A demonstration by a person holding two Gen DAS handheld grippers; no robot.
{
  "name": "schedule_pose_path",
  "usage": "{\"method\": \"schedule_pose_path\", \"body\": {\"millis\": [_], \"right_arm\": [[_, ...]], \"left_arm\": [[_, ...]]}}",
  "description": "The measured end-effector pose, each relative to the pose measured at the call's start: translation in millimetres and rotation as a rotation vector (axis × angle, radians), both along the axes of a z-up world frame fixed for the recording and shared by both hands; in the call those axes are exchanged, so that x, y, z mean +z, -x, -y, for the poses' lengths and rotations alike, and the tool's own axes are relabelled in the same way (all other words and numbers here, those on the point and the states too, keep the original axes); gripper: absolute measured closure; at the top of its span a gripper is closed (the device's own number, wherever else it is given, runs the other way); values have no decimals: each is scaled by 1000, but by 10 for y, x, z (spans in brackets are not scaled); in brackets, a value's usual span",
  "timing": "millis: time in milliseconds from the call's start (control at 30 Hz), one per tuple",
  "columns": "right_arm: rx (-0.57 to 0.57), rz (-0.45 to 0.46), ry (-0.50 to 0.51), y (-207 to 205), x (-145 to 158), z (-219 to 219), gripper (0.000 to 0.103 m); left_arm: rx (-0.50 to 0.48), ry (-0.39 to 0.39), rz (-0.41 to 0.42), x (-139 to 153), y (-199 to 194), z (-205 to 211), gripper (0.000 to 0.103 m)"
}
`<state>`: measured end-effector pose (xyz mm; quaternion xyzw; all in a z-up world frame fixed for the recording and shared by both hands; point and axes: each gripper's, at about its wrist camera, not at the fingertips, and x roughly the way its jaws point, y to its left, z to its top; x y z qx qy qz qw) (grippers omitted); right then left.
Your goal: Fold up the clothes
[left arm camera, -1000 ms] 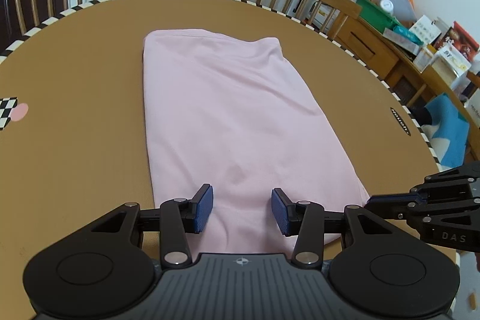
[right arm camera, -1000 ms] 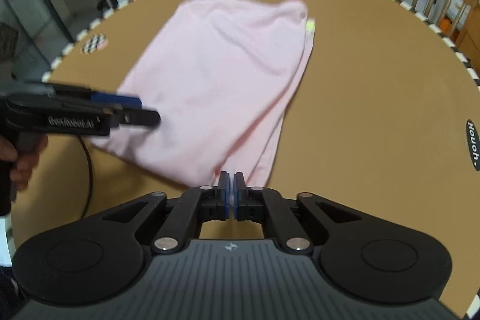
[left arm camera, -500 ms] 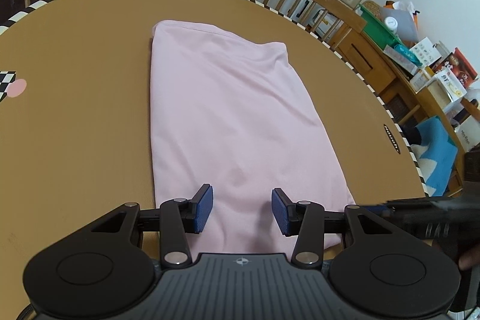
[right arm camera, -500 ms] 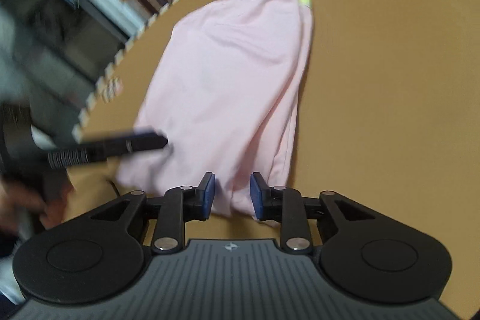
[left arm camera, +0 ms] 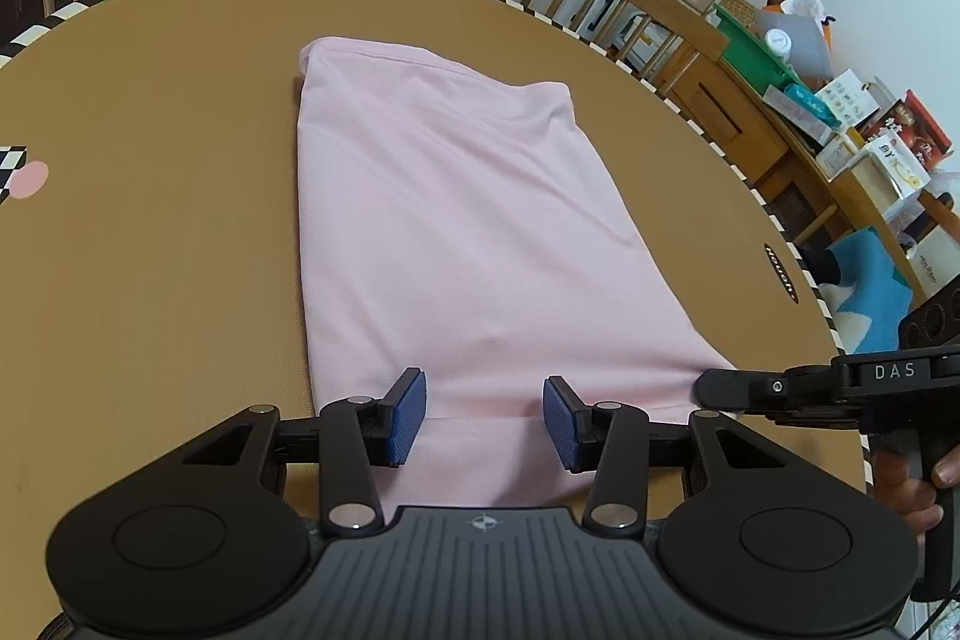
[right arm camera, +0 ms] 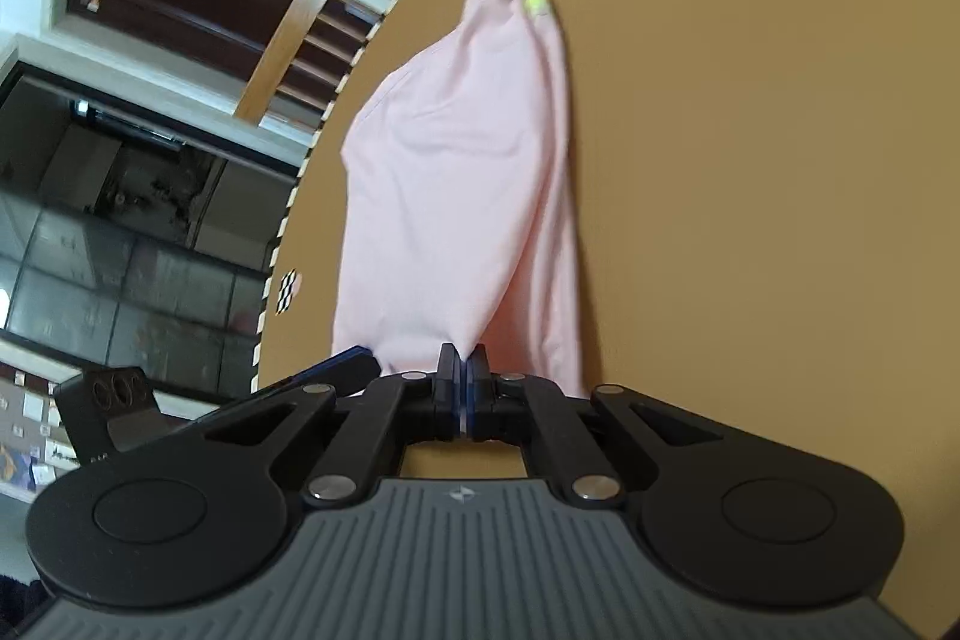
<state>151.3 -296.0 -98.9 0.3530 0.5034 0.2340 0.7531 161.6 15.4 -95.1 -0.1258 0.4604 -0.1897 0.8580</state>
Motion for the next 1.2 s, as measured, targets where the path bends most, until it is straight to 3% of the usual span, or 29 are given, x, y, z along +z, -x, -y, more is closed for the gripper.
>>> {"method": "schedule_pose_path", "body": {"millis": [100,133,233,333,433,500,633,700,767,867,1033,1200], "right_arm": [[24,-35,80,-25,-68,-78,100],[31,-33,92,-26,-53,-90,95],[43,65,242,-2,222,-120,89],[54,246,402,-29,481,-245,83],[83,348,412,-234,499,-483,83],[117,373,426,-430,394,-656,84],[158,355,558,-781,295,-825,85],[148,372,595,-959,348,-863,80],[133,414,583,-1193,441,-931,71],[130,427,610,-1570,453,-1048,73],[99,342,685,-2023,243,-1008,76],[14,368,642,-2085,310,-887,76]], "left_arm": [[-11,-7,-8,24,-12,-6,56],[-20,-14,-18,53,-20,-12,56],[-56,-84,46,248,89,-43,52],[-128,-135,91,288,246,-5,49],[-120,-122,22,105,318,34,49],[-100,-119,49,70,394,32,49],[-136,-143,55,139,464,5,52],[-127,-105,125,264,423,-73,53],[-102,-79,213,372,222,-104,49],[-79,-77,273,345,-279,-64,47],[-59,-122,219,79,-1097,36,49],[-21,-156,211,64,-1501,-44,50]]}}
